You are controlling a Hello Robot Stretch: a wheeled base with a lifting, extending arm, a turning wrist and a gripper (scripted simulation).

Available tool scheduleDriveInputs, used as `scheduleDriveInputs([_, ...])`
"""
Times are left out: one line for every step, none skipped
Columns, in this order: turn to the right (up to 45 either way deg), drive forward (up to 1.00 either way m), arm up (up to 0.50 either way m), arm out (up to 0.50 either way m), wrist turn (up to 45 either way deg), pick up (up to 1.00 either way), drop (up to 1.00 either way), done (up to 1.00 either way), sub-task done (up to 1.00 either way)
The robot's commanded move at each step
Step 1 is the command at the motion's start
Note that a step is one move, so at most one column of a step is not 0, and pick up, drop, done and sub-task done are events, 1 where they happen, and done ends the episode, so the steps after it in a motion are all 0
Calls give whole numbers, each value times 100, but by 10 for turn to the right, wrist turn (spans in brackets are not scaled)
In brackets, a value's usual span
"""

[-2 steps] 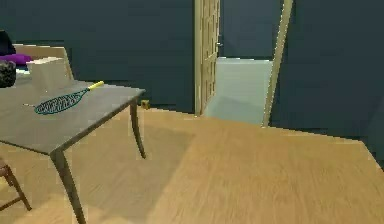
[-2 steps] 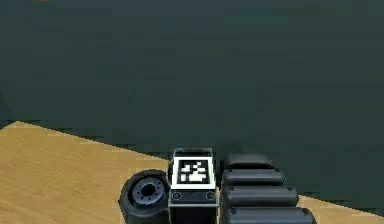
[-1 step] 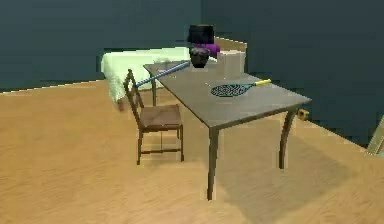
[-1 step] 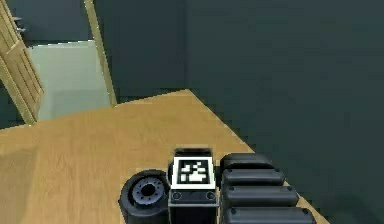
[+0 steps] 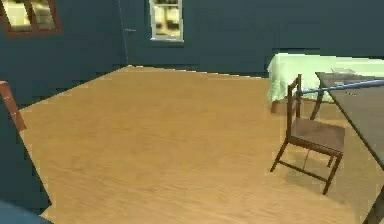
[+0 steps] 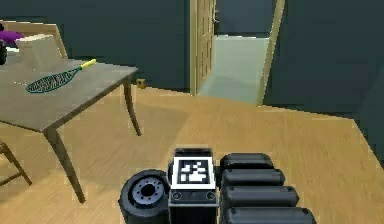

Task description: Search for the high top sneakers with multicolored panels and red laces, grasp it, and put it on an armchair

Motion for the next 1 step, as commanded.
scheduleDriveInputs([-300,0,0,0,0,0,0,0,0])
